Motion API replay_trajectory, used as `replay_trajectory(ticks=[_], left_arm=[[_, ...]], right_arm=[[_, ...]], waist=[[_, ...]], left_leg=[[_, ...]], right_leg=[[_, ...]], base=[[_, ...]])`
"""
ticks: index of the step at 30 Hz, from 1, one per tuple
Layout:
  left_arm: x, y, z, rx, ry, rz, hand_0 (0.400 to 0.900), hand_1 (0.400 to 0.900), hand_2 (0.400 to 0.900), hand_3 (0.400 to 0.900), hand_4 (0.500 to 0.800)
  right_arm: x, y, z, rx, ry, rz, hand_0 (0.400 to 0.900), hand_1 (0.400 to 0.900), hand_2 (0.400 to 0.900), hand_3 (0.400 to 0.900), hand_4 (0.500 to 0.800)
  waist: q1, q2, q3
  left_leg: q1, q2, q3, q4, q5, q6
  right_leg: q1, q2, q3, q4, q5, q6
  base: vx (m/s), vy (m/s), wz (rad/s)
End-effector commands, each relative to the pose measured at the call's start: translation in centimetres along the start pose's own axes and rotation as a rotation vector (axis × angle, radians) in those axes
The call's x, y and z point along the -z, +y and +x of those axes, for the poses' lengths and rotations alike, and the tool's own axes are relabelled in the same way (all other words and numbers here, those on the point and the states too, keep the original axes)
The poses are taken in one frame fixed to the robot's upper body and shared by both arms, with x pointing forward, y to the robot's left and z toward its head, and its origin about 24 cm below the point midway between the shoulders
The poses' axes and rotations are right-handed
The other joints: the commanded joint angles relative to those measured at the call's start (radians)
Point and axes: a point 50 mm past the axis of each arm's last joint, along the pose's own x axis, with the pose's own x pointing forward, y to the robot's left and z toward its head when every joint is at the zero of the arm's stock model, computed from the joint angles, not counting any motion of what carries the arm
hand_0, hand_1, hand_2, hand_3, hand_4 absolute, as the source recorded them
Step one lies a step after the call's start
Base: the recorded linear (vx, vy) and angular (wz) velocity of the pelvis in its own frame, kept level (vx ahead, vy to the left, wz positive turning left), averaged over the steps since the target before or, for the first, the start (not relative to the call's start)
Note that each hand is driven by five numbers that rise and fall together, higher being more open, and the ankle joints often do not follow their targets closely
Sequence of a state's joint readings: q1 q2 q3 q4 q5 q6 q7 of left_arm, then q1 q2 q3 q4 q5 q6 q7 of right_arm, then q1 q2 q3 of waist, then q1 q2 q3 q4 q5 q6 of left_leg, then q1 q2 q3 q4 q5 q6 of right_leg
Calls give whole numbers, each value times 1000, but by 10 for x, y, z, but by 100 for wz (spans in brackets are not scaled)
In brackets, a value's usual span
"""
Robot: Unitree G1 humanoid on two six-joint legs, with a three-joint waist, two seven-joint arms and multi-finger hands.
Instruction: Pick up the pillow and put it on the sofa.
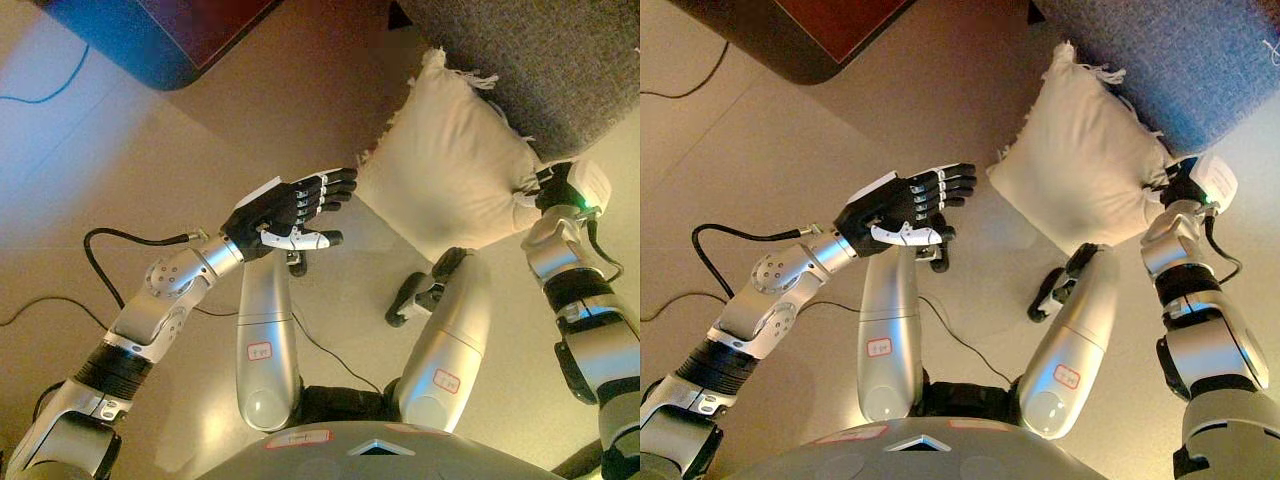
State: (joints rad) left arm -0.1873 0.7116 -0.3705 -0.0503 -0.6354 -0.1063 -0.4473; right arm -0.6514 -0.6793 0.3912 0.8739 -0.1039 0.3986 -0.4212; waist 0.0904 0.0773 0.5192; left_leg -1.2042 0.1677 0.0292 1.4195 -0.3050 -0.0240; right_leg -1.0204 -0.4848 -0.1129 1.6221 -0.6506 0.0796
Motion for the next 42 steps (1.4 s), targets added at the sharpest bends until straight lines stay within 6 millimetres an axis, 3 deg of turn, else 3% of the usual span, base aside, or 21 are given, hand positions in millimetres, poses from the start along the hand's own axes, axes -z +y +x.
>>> replay_trajectory(ticks=[1,11,18,23,27,36,42], left_arm=[[-32,-5,9,67,-183,17,900,900,900,900,800],[-29,-4,5,21,-191,2,900,900,900,900,800],[-36,0,10,-46,-240,-4,900,900,900,900,800],[-31,7,9,-164,-219,-36,900,900,900,900,800],[-22,13,6,-253,-152,-42,900,900,900,900,800],[-11,23,4,-393,-102,-117,900,900,900,900,800],[9,18,-3,-432,16,-149,900,900,900,900,800]], right_arm=[[-5,-37,13,134,-29,36,400,400,400,400,500],[-19,-32,0,208,-146,101,400,400,400,400,500],[-51,-43,-15,355,-310,164,400,400,400,400,500],[-64,-37,-38,402,-441,149,400,400,400,400,500],[-66,-36,-53,430,-523,139,400,400,400,400,500],[-63,-58,-72,550,-677,151,400,400,400,400,500],[-58,-74,-87,606,-766,176,400,400,400,400,500]], waist=[[24,29,-34],[7,24,-25],[-12,25,-25],[-25,11,-47],[-29,-8,-68],[-42,-50,-110],[-49,-77,-161]], left_leg=[[138,17,3,25,-150,9],[207,35,17,-81,-112,5],[300,36,37,-310,-43,-15],[393,30,45,-495,21,-25],[468,25,60,-630,71,-30],[633,-7,98,-902,186,-14],[788,-25,132,-1070,232,-19]], right_leg=[[-39,45,-28,-107,186,-19],[25,70,-33,-234,244,-6],[109,110,-29,-474,338,2],[205,125,-32,-648,407,3],[292,122,-61,-799,459,15],[457,112,-132,-1120,609,47],[621,150,-158,-1325,679,75]], base=[[0,0,0],[4,10,-7],[-48,73,-18],[10,86,-15],[12,57,-8],[-59,45,-6],[30,11,-10]])
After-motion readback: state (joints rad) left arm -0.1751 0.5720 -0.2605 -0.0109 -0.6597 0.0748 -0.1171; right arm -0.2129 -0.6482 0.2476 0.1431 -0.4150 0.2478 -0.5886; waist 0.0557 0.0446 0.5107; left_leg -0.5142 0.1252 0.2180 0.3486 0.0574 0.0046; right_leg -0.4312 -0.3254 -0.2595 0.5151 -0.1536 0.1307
